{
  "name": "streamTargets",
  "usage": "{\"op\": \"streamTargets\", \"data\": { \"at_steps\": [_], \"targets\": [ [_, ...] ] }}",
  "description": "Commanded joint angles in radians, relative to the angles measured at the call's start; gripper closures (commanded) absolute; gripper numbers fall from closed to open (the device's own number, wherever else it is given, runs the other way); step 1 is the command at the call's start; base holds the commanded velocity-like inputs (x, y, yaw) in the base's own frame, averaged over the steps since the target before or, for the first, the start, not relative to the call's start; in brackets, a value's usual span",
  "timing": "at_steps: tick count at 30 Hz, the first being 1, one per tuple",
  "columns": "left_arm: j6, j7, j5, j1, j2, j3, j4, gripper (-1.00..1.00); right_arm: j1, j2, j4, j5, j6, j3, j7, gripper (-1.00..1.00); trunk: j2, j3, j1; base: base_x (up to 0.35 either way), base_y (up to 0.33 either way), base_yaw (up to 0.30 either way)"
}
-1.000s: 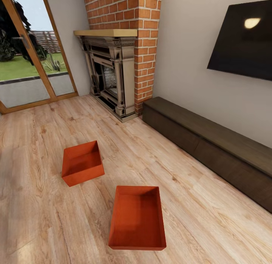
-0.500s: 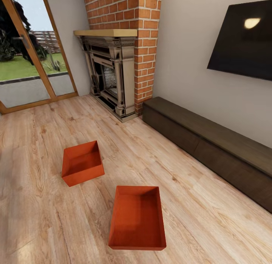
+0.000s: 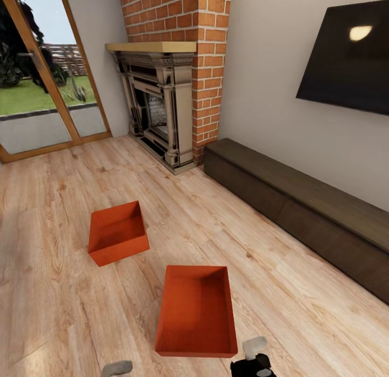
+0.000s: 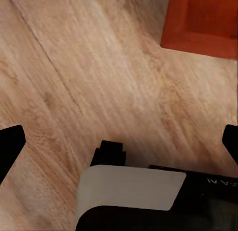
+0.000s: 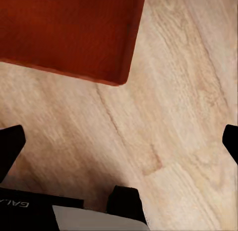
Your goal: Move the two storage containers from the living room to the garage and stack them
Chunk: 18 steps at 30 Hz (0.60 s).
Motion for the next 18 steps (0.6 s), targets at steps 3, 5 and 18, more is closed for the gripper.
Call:
{"op": "streamTargets", "data": {
  "at_steps": [3, 5, 18],
  "targets": [
    [0.026, 0.006, 0.005, -0.137, -0.011, 0.002, 0.043, -1.00, -0.101, 0.002, 0.033, -0.037, 0.012, 0.002, -0.016, -1.00, 0.000, -0.001, 0.000, 0.000, 0.000, 0.000],
    [0.022, 0.006, 0.001, -0.241, -0.022, 0.002, 0.122, -1.00, -0.187, 0.016, 0.119, -0.050, 0.003, 0.001, -0.018, -1.00, 0.000, -0.001, 0.000, 0.000, 0.000, 0.000],
    [-0.157, 0.128, -0.018, -0.555, -0.091, -0.002, 0.426, -1.00, -0.352, 0.084, 0.330, -0.142, -0.155, 0.000, -0.058, -1.00, 0.000, -0.001, 0.000, 0.000, 0.000, 0.000]
  ]
}}
